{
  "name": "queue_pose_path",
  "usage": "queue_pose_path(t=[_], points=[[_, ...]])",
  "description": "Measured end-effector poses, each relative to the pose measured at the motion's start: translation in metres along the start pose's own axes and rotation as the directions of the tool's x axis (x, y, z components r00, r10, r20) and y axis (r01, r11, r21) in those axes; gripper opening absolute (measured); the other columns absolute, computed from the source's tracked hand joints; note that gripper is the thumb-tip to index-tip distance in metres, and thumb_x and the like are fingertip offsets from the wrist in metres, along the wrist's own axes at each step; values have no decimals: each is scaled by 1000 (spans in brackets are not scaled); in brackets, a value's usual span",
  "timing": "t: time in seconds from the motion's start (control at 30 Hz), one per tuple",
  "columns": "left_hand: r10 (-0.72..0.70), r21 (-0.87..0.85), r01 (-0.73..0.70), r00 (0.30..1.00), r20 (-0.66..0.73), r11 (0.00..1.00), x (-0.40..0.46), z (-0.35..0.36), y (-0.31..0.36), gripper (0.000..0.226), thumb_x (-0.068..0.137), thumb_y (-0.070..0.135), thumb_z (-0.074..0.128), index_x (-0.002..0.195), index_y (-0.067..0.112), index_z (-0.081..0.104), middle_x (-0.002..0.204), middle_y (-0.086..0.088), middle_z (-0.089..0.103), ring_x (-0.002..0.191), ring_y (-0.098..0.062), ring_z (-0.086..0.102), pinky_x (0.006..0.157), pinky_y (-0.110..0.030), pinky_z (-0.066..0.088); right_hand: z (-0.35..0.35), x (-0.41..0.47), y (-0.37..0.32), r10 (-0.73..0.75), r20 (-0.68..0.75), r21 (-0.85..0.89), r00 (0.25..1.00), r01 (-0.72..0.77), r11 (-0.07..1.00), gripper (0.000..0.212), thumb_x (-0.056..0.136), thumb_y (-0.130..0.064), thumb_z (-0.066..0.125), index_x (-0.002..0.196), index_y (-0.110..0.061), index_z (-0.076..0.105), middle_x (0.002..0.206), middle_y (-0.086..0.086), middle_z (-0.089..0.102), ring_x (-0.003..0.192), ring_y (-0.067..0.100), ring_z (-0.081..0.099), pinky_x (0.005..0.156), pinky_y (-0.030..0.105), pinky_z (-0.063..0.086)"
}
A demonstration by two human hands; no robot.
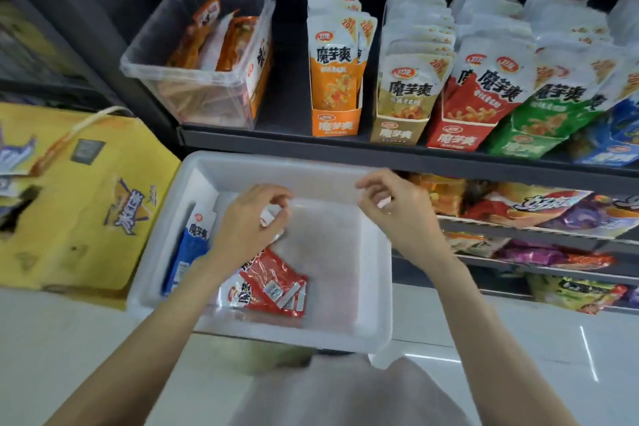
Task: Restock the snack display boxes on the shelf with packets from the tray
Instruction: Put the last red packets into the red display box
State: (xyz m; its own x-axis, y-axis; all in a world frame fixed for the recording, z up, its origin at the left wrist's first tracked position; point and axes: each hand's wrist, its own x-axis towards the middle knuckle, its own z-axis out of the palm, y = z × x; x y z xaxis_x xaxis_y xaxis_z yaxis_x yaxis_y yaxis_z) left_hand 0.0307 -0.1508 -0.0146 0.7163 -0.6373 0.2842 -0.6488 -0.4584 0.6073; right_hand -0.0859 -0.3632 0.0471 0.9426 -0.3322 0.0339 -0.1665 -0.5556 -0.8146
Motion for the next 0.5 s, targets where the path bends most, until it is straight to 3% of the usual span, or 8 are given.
queue_pose_path(t=[0.1, 0.2, 0.3, 0.43, 0.5], points=[[-120, 119, 94, 965, 235, 988, -30, -13, -49, 34, 81, 36, 53, 105, 16, 67, 98, 5, 66, 93, -18, 58, 84, -31, 46, 64, 15, 9, -38, 300, -61, 953, 59, 996, 15, 84, -9, 64, 98, -13, 65, 87, -5, 63, 80, 11, 60, 78, 23, 48], [-251, 278, 144, 883, 397, 950, -47, -15, -75, 45, 80, 31, 69, 122, 19, 59, 116, -4, 61, 108, -27, 55, 91, -30, 41, 123, 21, 16, 105, 503, -312, 858, 67, 948, 26, 84, -27, 66, 107, -17, 61, 100, 1, 65, 96, 21, 61, 85, 36, 49], [-421, 433, 206, 764, 489, 877, -49, -10, -83, 75, 77, 44, 72, 141, 23, 39, 133, -4, 44, 125, -23, 41, 99, -39, 41, 165, 18, 16, 161, 554, -516, 817, 185, 836, 53, 80, -50, 66, 119, -17, 52, 117, 7, 59, 107, 27, 57, 89, 39, 44], [-457, 518, 167, 733, 504, 839, -47, -1, -80, 76, 81, 44, 67, 144, 20, 32, 137, -6, 38, 127, -26, 36, 96, -41, 44, 191, 9, 16, 152, 581, -652, 799, 345, 675, 84, 71, -64, 68, 132, -13, 41, 127, 10, 49, 117, 29, 46, 95, 43, 37], [-458, 560, 127, 733, 503, 819, -46, 2, -79, 74, 82, 45, 66, 143, 20, 32, 137, -6, 37, 126, -28, 36, 93, -41, 46, 191, 3, 16, 135, 588, -681, 797, 398, 615, 86, 69, -64, 69, 131, -11, 41, 127, 9, 47, 118, 28, 45, 96, 42, 35]])
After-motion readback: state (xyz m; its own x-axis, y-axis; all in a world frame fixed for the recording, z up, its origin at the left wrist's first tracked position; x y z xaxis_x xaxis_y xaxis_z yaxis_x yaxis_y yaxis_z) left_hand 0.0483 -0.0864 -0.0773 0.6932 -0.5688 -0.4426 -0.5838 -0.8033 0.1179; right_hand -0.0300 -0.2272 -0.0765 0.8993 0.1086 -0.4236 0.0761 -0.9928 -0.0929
